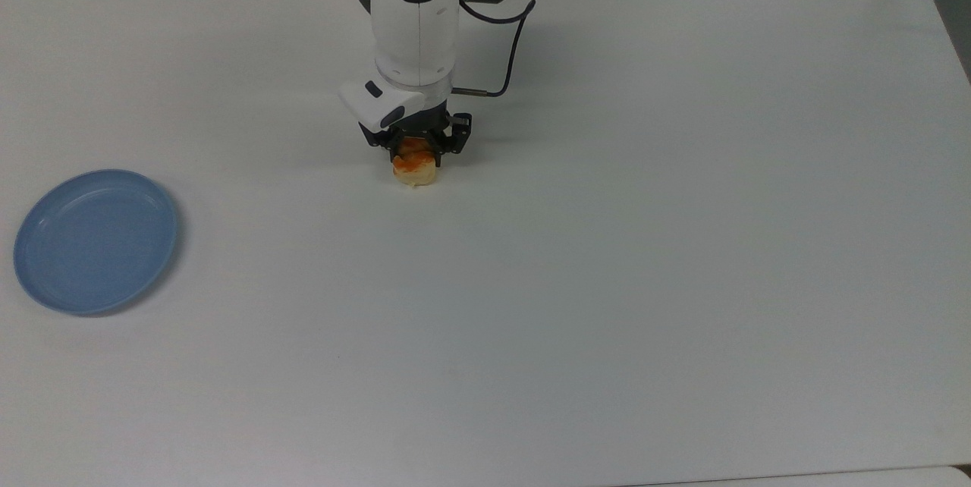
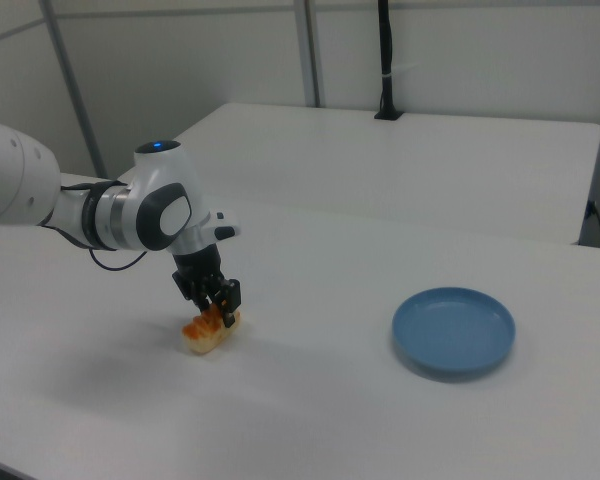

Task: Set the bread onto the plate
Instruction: 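Lift the bread roll and carry it over the blue plate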

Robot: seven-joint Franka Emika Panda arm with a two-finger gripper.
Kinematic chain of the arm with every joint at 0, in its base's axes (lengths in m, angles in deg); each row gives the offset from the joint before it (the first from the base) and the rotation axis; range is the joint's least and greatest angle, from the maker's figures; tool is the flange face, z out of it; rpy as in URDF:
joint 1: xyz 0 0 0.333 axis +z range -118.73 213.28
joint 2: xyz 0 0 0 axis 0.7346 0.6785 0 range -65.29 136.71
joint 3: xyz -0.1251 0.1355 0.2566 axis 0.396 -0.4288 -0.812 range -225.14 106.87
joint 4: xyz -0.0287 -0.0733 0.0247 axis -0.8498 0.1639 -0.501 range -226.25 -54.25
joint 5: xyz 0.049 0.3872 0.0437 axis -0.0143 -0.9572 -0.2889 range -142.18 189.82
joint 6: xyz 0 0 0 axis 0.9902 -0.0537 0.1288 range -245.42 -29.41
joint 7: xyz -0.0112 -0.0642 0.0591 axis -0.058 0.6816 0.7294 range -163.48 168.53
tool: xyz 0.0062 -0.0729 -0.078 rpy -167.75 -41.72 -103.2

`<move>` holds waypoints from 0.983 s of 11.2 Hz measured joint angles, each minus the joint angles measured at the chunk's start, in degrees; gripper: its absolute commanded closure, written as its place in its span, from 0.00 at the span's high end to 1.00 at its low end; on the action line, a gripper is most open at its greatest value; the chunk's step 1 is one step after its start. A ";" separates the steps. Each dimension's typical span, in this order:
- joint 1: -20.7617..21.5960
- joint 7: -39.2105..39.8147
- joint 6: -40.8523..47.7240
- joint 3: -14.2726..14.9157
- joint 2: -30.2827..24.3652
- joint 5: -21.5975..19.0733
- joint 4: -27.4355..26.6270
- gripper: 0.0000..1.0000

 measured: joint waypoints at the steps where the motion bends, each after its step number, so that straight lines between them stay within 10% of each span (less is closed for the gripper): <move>1: -0.04 -0.60 0.03 0.01 -0.02 0.00 0.46 0.37; 11: -16.72 26.29 18.56 0.37 4.99 0.65 28.70 0.35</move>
